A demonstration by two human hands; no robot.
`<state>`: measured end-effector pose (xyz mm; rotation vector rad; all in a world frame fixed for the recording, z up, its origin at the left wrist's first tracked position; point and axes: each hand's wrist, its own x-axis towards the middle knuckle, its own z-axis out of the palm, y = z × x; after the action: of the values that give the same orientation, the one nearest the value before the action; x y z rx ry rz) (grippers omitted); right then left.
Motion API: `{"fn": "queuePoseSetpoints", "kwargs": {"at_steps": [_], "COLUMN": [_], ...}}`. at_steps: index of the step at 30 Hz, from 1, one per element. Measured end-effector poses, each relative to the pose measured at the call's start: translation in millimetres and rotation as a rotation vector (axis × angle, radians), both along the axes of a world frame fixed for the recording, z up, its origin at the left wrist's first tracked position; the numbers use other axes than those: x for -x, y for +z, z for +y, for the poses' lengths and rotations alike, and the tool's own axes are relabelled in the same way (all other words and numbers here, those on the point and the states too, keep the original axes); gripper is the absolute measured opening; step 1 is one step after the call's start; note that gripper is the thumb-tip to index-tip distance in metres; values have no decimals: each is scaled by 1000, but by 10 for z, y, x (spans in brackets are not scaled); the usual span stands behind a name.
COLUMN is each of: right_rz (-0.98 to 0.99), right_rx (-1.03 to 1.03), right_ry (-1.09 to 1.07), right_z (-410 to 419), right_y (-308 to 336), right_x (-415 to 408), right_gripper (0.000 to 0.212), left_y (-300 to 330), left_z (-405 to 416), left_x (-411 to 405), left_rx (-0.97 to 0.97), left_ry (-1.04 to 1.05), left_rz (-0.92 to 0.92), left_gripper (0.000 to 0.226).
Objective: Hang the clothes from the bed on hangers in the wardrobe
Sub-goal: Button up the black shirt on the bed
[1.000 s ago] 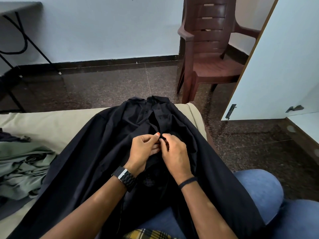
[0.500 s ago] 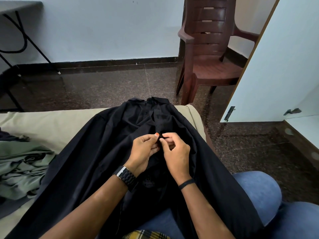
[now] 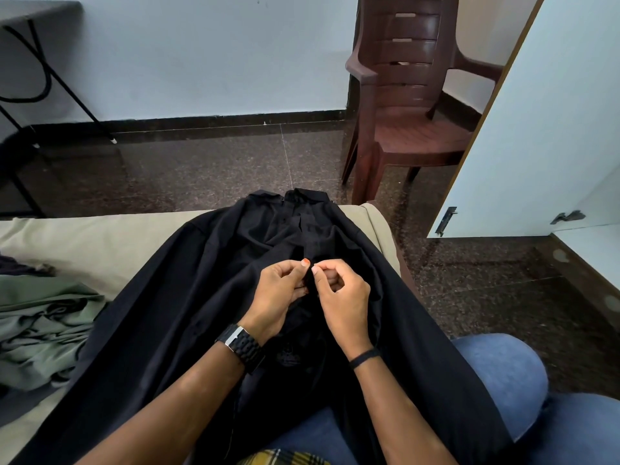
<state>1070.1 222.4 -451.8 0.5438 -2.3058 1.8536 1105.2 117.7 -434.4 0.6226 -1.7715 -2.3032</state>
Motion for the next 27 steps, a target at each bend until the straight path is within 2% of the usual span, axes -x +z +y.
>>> {"fn": "queuePoseSetpoints", "kwargs": {"at_steps": [7, 14, 23, 27], "right_rz": [-111, 100, 202, 261], "right_rx": [7, -68, -216, -284], "right_ry": [23, -13, -54, -45], "right_z": [-7, -3, -51, -65], "right_y": [-25, -4, 18, 31], "right_x": [37, 29, -7, -37], "right_gripper": [9, 6, 10, 14], "left_y": [-15, -12, 15, 62], "left_z": [-26, -11, 37, 43], "left_x": [0, 48, 92, 110], "left_rx": [9, -15, 97, 70], "left_ry": [-28, -17, 89, 107], "left_rz": [9, 7, -57, -70], "left_gripper": [29, 29, 31, 36]}}
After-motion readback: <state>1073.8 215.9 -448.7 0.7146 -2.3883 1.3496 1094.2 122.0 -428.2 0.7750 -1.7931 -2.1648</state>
